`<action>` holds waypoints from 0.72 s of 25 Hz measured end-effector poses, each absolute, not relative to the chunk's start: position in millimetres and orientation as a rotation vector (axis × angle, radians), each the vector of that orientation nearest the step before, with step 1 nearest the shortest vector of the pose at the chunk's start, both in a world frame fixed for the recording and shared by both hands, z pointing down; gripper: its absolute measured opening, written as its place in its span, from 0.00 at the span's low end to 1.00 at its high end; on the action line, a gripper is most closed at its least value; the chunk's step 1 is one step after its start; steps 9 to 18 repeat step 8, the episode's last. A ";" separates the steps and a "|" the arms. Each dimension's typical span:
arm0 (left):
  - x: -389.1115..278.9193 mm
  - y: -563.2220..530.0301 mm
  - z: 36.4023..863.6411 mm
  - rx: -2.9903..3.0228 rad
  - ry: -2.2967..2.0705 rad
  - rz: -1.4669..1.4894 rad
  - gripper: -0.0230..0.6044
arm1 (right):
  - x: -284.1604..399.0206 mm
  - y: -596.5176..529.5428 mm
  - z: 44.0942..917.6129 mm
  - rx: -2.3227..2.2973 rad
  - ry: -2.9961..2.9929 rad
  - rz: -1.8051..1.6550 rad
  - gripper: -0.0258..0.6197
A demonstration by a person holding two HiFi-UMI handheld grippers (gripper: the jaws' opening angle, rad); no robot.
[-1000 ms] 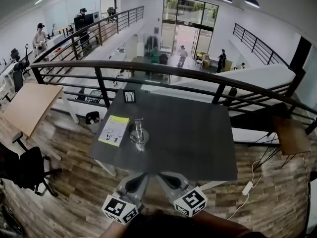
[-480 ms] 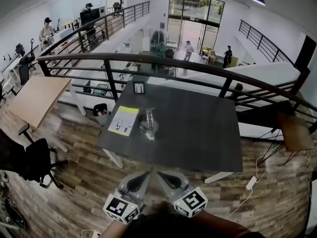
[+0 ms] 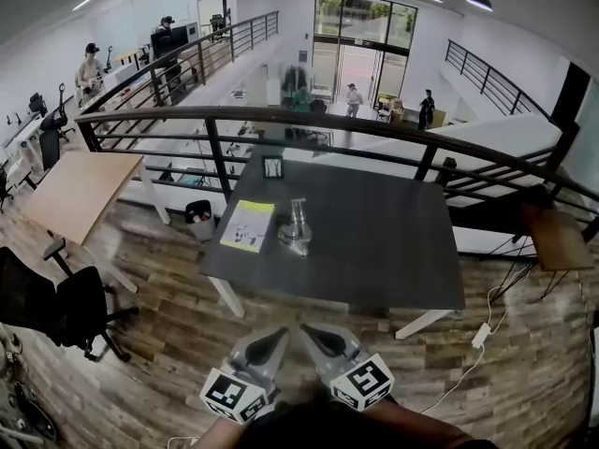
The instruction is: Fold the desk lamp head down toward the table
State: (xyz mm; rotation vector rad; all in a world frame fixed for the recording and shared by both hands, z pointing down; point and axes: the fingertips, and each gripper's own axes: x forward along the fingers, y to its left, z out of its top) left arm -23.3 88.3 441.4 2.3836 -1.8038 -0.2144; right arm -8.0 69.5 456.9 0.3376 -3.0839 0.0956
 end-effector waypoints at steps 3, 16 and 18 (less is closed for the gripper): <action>-25.3 107.4 443.1 2.390 -1.797 -0.211 0.04 | -11.4 90.1 459.0 0.343 -3.083 0.096 0.04; -27.4 138.6 445.7 2.409 -1.771 -0.207 0.04 | -14.6 120.4 460.0 0.382 -3.090 0.097 0.04; -27.4 138.6 445.7 2.409 -1.771 -0.207 0.04 | -14.6 120.4 460.0 0.382 -3.090 0.097 0.04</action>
